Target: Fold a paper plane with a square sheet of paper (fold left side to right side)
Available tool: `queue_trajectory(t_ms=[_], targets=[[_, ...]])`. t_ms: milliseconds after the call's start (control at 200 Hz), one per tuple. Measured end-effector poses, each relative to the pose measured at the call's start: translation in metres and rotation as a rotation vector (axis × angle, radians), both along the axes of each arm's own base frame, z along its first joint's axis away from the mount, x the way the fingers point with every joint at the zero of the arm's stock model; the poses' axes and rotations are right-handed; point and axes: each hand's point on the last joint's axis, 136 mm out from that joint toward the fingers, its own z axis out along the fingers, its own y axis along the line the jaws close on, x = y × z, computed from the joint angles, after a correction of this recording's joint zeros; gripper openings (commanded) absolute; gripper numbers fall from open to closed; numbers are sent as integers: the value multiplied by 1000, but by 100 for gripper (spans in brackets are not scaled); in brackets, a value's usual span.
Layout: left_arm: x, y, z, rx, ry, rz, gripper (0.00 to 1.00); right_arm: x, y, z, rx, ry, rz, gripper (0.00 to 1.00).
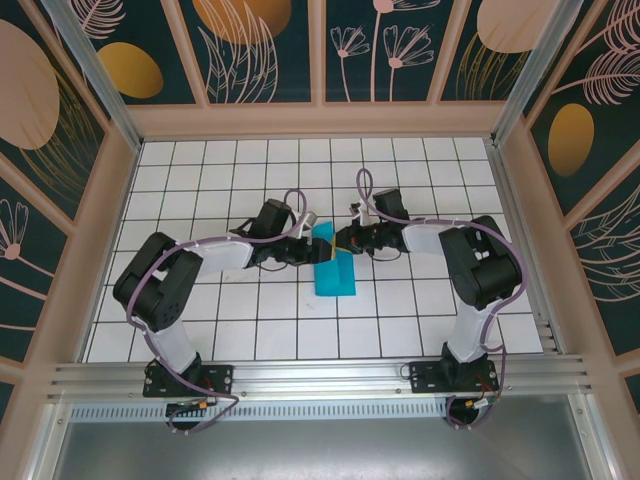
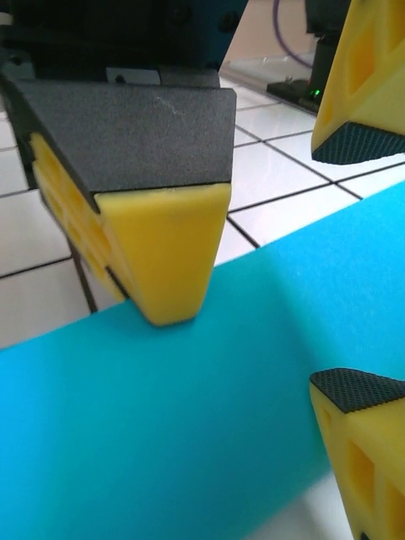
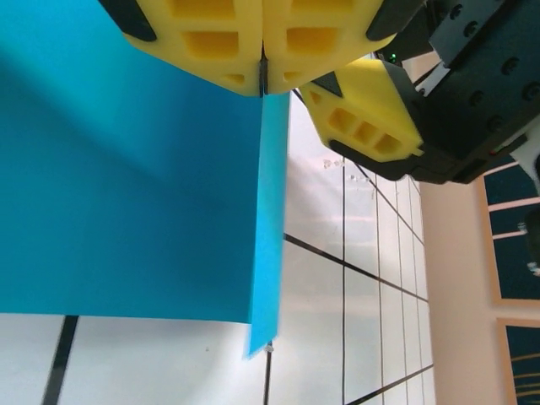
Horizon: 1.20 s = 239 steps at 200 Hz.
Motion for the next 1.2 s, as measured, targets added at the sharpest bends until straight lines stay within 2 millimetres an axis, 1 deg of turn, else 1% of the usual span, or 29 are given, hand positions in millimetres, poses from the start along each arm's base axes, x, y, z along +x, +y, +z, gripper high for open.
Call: queue_trajectory(t_ms=[120,235,345,475,601,711,786,876,1006,1121,1196], targets=[[11,15,10,78,-57,87,65,0,-6,-6,-33,8,-12,5],[26,26,12,148,-73,184,64,4,-15,-12,-63,16,-39,5],[28,35,3,194,-38,245,67,5,-20,-15,-85,21,-53,5],[24,41,-16,255,14,281,68,6,-23,-17,-104,14,-59,5],[19,38,-30,280,53,281,67,7,-24,-13,-109,1,-63,5],[15,34,-40,293,83,277,62,7,-25,-13,-114,1,-68,6],[17,29,-41,292,89,277,59,6,-26,-13,-117,3,-68,6],[21,23,-37,280,83,278,54,6,-27,-15,-124,3,-67,7],[25,19,-34,271,79,281,49,4,-29,-18,-136,4,-67,10],[25,18,-39,278,88,279,45,2,-30,-19,-142,4,-63,14],[24,17,-44,288,97,275,45,3,-32,-18,-147,3,-66,17]])
